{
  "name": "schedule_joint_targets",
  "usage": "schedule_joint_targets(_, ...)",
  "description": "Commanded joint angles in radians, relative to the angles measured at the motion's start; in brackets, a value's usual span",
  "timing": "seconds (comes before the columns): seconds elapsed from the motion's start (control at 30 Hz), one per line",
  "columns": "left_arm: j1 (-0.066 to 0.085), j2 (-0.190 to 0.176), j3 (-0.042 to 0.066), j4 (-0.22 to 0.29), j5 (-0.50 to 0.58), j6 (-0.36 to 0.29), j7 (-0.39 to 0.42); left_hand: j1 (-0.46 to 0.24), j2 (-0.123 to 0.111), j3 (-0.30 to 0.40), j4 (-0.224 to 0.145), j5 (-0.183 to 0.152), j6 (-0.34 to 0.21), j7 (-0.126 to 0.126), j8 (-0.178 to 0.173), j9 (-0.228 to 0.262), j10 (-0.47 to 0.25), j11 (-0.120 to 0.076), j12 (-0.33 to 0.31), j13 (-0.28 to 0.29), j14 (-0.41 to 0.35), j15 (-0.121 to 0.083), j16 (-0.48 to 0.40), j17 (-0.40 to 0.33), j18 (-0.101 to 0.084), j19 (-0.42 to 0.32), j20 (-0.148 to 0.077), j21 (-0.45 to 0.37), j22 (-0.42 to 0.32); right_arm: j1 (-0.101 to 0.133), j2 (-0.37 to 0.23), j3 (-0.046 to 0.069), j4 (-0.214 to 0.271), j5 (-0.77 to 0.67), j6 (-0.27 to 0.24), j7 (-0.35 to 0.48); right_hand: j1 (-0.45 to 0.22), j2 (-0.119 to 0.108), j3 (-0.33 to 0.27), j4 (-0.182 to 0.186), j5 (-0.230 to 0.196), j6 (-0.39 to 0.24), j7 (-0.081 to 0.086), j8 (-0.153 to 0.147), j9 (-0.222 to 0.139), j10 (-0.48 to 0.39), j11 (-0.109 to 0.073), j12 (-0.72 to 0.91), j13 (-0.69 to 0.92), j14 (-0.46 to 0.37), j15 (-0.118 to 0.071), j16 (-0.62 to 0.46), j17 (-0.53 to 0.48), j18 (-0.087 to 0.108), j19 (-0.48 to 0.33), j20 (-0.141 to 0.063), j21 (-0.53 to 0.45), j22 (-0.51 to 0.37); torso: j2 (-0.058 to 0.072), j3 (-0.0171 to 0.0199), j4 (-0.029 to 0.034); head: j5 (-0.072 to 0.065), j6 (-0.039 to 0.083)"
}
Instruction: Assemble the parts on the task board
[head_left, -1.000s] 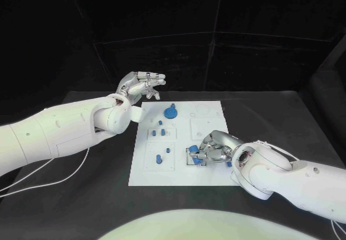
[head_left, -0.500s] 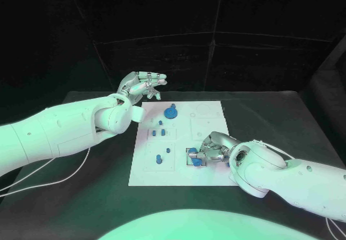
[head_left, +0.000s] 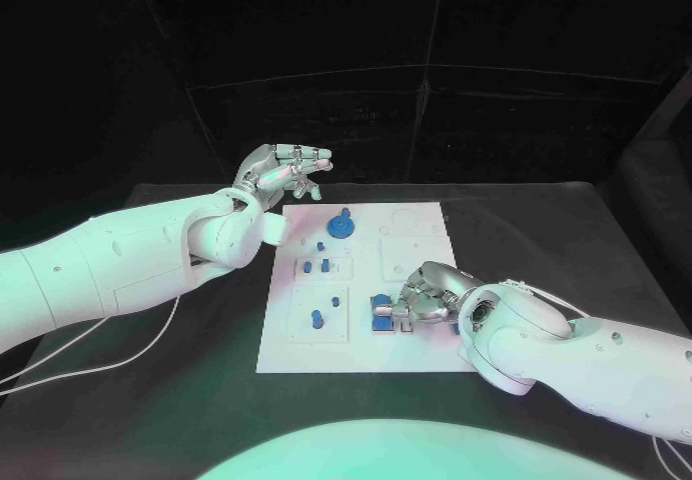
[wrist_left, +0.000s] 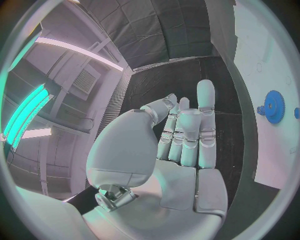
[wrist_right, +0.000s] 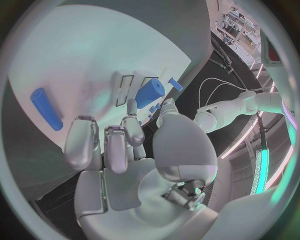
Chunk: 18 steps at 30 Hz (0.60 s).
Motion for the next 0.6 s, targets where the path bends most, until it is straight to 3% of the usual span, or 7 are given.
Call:
schedule_joint_targets(0.03, 0.002, 0.000, 0.000, 0.001, 0.001, 0.014, 0.002, -0.006, 0.004, -0.006, -0.001, 0.006, -0.006, -0.001, 0.000, 0.000, -0.005, 0.000, 0.007, -0.001, -0.003, 0.006, 0.006, 0.001, 0.006, -0.002, 0.004, -0.003, -0.002, 0.002, -0.005, 0.001, 0.010, -0.020, -0.006, 0.021, 0.033, 0.008, 0.017, -0.003, 0.015, -0.006, -0.002, -0.004, 0.003, -0.003, 0.001, -0.006, 0.001, 0.071, 0.006, -0.002, 0.068, -0.003, -0.008, 0.003, -0.005, 0.000, 0.000, 0.0008, -0.0003, -0.002, 0.001)
schedule_joint_targets(0.23, 0.002, -0.001, 0.000, 0.001, 0.001, 0.014, 0.002, -0.006, 0.004, -0.006, -0.001, 0.006, -0.006, -0.001, 0.000, 0.000, -0.005, 0.000, 0.007, -0.001, -0.003, 0.006, 0.006, 0.001, 0.006, -0.002, 0.004, -0.003, -0.002, 0.002, -0.011, 0.001, 0.025, -0.040, 0.033, 0.046, 0.173, 0.024, 0.041, -0.052, 0.069, 0.019, -0.011, 0.017, 0.018, 0.016, -0.006, 0.016, 0.030, 0.074, 0.001, 0.003, 0.079, -0.006, -0.001, 0.000, 0.005, 0.019, 0.000, 0.0007, -0.0014, -0.003, 0.001)
schedule_joint_targets(0.37, 0.002, 0.000, 0.000, 0.000, 0.001, 0.015, 0.002, -0.006, 0.004, -0.006, -0.001, 0.006, -0.006, -0.001, 0.000, 0.000, -0.005, 0.000, 0.007, -0.001, -0.003, 0.006, 0.006, 0.001, 0.006, -0.002, 0.004, -0.003, -0.002, 0.002, -0.010, 0.001, 0.021, -0.066, 0.047, 0.045, 0.221, 0.036, 0.044, -0.081, 0.086, 0.030, -0.017, 0.032, 0.028, 0.030, -0.011, 0.033, 0.051, 0.076, -0.004, 0.007, 0.089, -0.008, 0.003, -0.005, 0.012, 0.031, -0.001, -0.0005, 0.0006, -0.004, 0.000)
schedule_joint_targets(0.6, 0.002, 0.003, 0.000, -0.002, 0.001, 0.015, 0.001, -0.006, 0.004, -0.006, -0.001, 0.006, -0.006, -0.001, 0.000, 0.000, -0.005, 0.000, 0.007, -0.001, -0.003, 0.006, 0.006, 0.001, 0.006, -0.002, 0.004, -0.003, -0.002, 0.002, 0.003, 0.001, -0.005, -0.082, 0.032, 0.030, 0.244, 0.060, 0.044, -0.095, 0.093, 0.031, -0.021, 0.040, 0.034, 0.035, -0.015, 0.039, 0.059, 0.077, -0.006, 0.010, 0.095, -0.010, 0.006, -0.008, 0.016, 0.039, -0.001, 0.0007, 0.0038, -0.004, 0.000)
